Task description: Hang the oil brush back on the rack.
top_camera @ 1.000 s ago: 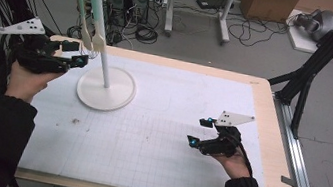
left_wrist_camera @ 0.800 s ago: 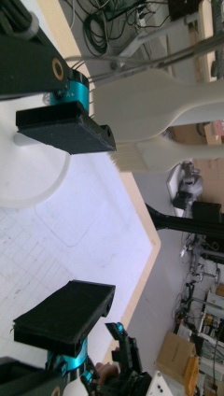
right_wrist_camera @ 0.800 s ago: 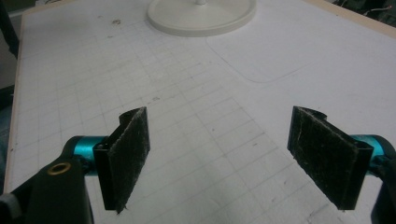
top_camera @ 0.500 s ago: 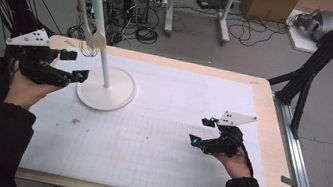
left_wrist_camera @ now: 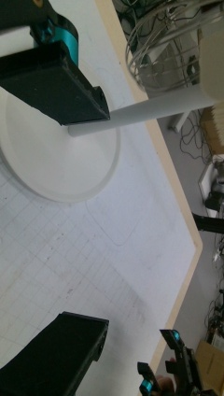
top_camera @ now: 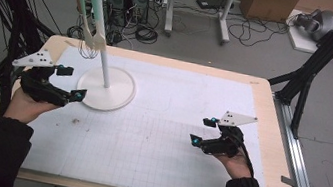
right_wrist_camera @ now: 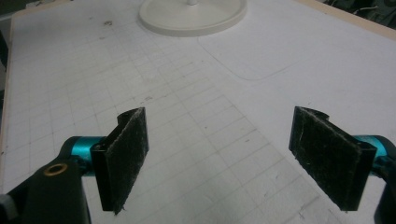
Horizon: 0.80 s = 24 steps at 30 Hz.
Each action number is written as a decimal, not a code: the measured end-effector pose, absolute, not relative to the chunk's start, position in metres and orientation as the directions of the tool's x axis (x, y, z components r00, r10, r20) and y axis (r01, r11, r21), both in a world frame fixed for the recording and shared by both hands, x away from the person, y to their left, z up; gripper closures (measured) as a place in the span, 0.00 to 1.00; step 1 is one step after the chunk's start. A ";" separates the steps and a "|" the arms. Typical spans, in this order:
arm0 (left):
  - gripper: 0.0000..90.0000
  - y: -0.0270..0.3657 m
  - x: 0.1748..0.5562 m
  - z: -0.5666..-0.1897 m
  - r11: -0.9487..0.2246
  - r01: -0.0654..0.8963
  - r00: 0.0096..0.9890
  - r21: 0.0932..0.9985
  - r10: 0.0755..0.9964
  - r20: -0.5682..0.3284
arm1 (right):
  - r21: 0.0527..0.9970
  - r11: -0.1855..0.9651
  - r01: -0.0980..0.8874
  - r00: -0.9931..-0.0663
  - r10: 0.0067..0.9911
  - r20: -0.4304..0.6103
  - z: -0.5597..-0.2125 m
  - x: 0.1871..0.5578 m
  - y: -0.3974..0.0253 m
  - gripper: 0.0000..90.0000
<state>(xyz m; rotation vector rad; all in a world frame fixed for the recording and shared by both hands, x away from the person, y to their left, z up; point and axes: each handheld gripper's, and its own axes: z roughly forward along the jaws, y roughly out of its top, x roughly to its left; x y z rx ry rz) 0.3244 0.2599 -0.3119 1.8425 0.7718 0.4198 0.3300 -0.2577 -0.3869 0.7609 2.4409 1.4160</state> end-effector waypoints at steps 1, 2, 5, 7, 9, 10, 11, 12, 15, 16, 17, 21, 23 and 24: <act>0.03 0.259 0.324 -0.315 -0.241 0.315 0.728 0.918 0.682 -0.071 | 0.855 0.399 0.330 -0.839 0.539 0.073 -0.387 0.330 -0.258 0.21; 0.03 0.258 0.323 -0.318 -0.235 0.322 0.724 0.917 0.685 -0.079 | 0.856 0.398 0.330 -0.839 0.539 0.072 -0.387 0.330 -0.258 0.21; 0.02 0.256 0.320 -0.328 -0.244 0.330 0.726 0.912 0.683 -0.079 | 0.858 0.397 0.326 -0.836 0.546 0.065 -0.387 0.329 -0.259 0.21; 0.02 0.254 0.318 -0.333 -0.241 0.337 0.724 0.910 0.684 -0.087 | 0.859 0.395 0.326 -0.832 0.551 0.063 -0.387 0.329 -0.260 0.21; 0.02 0.253 0.317 -0.338 -0.247 0.338 0.727 0.908 0.681 -0.086 | 0.860 0.396 0.323 -0.832 0.551 0.059 -0.387 0.328 -0.260 0.21; 0.02 0.253 0.316 -0.340 -0.249 0.341 0.727 0.906 0.682 -0.086 | 0.859 0.394 0.327 -0.832 0.551 0.064 -0.387 0.327 -0.261 0.21; 0.02 0.252 0.316 -0.341 -0.248 0.343 0.726 0.906 0.682 -0.088 | 0.859 0.395 0.326 -0.831 0.553 0.061 -0.387 0.326 -0.261 0.21; 0.02 0.252 0.316 -0.343 -0.250 0.342 0.727 0.906 0.681 -0.087 | 0.859 0.396 0.324 -0.832 0.552 0.059 -0.387 0.326 -0.262 0.21; 0.02 0.251 0.314 -0.347 -0.243 0.343 0.722 0.907 0.686 -0.089 | 0.861 0.391 0.325 -0.828 0.557 0.059 -0.387 0.326 -0.263 0.21; 0.02 0.251 0.314 -0.348 -0.249 0.343 0.723 0.906 0.686 -0.084 | 0.861 0.391 0.324 -0.828 0.558 0.058 -0.387 0.326 -0.263 0.21; 0.02 0.250 0.313 -0.349 -0.247 0.340 0.719 0.908 0.690 -0.081 | 0.859 0.393 0.327 -0.828 0.558 0.060 -0.387 0.326 -0.263 0.21; 0.02 0.250 0.311 -0.354 -0.250 0.342 0.717 0.906 0.693 -0.080 | 0.859 0.398 0.322 -0.827 0.559 0.052 -0.388 0.325 -0.262 0.21; 0.02 0.248 0.309 -0.358 -0.256 0.344 0.715 0.903 0.695 -0.076 | 0.859 0.396 0.325 -0.826 0.561 0.055 -0.388 0.325 -0.262 0.21; 0.02 0.247 0.308 -0.359 -0.254 0.345 0.715 0.904 0.695 -0.078 | 0.859 0.398 0.322 -0.827 0.561 0.050 -0.387 0.325 -0.262 0.21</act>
